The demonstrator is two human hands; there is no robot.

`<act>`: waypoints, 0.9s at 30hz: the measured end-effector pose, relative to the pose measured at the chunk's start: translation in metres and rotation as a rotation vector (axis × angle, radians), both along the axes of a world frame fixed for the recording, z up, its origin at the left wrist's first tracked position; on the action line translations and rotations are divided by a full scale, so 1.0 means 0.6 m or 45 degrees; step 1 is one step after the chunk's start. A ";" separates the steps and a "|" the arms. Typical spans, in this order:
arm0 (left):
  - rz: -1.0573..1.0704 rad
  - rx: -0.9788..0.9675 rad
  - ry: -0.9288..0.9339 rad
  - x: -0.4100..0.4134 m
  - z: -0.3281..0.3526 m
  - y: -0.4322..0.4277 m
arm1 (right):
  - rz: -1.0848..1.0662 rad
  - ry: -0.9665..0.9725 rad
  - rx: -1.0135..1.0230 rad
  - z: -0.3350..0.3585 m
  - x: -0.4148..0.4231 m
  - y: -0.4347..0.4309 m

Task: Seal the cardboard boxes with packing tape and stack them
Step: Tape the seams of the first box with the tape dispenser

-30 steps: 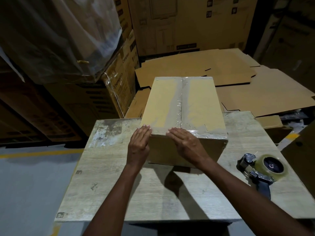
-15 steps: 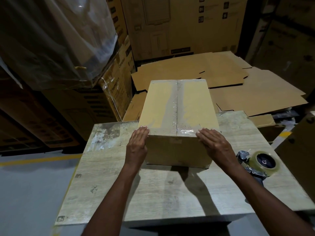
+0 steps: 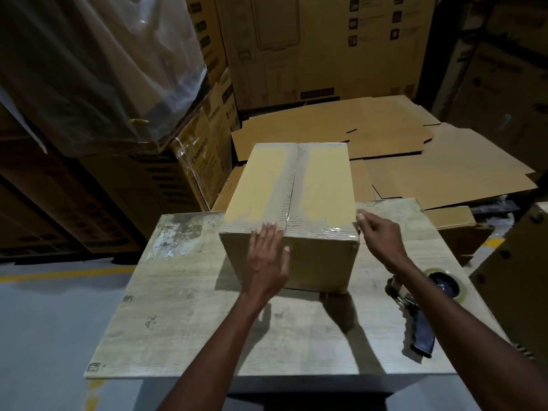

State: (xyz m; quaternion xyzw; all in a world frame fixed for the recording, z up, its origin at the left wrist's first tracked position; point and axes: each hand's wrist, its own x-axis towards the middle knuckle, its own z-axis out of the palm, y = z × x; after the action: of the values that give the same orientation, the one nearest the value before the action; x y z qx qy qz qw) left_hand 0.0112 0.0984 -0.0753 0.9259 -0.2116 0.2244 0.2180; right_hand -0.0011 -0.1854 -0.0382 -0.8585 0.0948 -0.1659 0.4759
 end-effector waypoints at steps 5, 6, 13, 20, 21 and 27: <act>-0.080 -0.031 0.019 -0.028 0.000 -0.063 | 0.048 0.018 0.068 -0.002 0.000 0.012; -0.075 -0.036 0.009 -0.033 -0.002 -0.065 | 0.062 0.019 0.074 -0.001 -0.002 0.019; 0.085 -0.077 -0.158 -0.061 -0.026 -0.032 | 0.520 0.007 -0.075 0.000 -0.016 0.096; 0.070 -0.043 -0.197 -0.033 -0.040 0.036 | 0.463 -0.354 -0.512 -0.039 0.015 0.105; 0.050 -0.049 -0.204 -0.030 -0.041 0.050 | 0.438 -0.391 -0.603 -0.044 0.022 0.103; -0.105 -0.053 -0.211 -0.005 -0.037 0.153 | 0.367 -0.265 -0.943 -0.043 0.069 0.086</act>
State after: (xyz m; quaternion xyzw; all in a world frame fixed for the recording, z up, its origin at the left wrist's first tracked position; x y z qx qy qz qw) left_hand 0.0079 0.1901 -0.0976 0.8899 -0.2624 0.2953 0.2280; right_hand 0.0402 -0.1337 -0.0643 -0.9549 -0.1412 -0.2066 0.1599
